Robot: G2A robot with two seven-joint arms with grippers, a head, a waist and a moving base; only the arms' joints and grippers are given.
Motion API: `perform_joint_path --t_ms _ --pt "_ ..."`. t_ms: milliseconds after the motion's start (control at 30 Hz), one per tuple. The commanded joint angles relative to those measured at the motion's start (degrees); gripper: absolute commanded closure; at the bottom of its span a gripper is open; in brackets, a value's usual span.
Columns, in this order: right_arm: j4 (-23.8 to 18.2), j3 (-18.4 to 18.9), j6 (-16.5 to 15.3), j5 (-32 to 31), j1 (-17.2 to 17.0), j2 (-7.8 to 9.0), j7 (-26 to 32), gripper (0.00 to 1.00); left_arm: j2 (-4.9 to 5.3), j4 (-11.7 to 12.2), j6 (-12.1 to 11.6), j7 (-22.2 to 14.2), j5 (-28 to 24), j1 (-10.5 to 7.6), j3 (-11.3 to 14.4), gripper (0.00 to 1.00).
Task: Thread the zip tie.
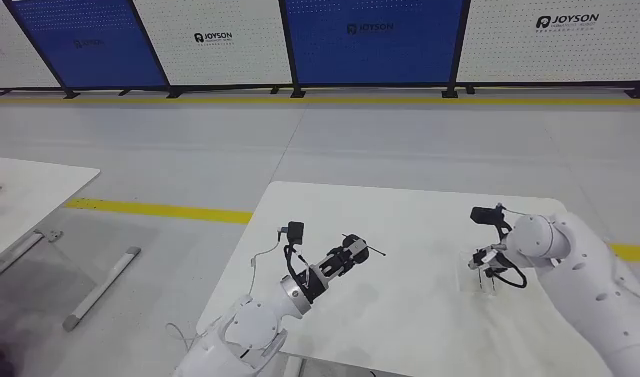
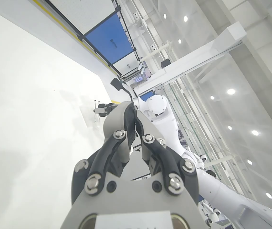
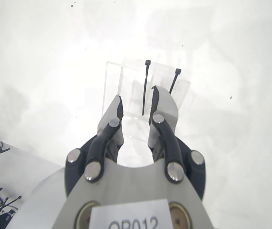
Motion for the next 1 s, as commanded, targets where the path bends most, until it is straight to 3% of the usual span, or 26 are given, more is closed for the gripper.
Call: perform_joint_path --t_ms 0,333,967 --pt "0.8 -0.2 0.0 0.1 0.3 -0.25 -0.1 0.75 0.0 0.0 0.0 0.0 0.0 0.0 0.0 1.0" --pt "4.4 -2.1 0.9 -0.6 2.3 -1.93 0.2 0.79 0.0 0.0 0.0 0.0 0.0 0.0 0.0 1.0" --pt "13.0 -4.2 -1.9 0.8 5.4 -5.15 -0.8 0.86 0.0 0.0 0.0 0.0 0.0 0.0 0.0 1.0"
